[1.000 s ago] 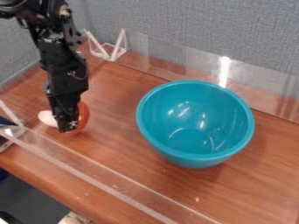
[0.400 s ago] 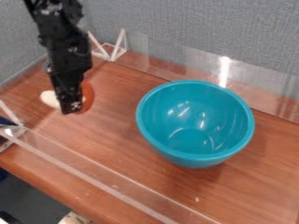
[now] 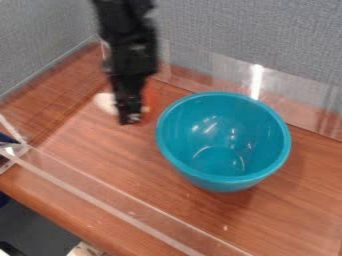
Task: Put the mushroom in the blue bowl
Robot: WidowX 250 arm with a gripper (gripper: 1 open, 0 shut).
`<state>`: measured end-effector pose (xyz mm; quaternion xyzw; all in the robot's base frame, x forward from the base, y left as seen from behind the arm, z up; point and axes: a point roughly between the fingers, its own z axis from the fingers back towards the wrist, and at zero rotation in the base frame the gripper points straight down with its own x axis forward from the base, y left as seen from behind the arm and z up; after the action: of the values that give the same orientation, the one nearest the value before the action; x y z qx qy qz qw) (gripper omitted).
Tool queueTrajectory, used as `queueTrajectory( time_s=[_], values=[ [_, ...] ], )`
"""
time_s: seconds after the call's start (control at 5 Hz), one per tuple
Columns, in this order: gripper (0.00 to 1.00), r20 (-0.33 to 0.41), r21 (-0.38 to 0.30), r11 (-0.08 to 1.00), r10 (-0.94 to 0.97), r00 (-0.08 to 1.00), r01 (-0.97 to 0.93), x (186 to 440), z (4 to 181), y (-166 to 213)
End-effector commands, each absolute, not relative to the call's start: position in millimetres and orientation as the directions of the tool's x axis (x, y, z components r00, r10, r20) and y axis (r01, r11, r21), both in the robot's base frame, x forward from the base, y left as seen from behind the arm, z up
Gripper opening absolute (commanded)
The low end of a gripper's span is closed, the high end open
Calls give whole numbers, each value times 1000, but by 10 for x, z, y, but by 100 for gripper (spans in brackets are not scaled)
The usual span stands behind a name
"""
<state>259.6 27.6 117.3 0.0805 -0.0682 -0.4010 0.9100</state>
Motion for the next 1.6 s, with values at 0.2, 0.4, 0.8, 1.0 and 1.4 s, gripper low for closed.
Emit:
queueTrajectory(
  time_s=[0.2, 0.4, 0.8, 1.0, 1.4],
  values=[
    [0, 111, 279, 532, -845, 523, 800, 2894, 1620, -251],
    [0, 111, 284, 501, -864, 491, 818, 2937, 1609, -372],
    [0, 96, 264, 431, -902, 421, 863, 2952, 1382, -579],
    [0, 94, 266, 414, -910, 404, 871, 2948, 1337, -607],
    [0, 96, 278, 383, -923, 372, 881, 2941, 1328, -650]
  ],
)
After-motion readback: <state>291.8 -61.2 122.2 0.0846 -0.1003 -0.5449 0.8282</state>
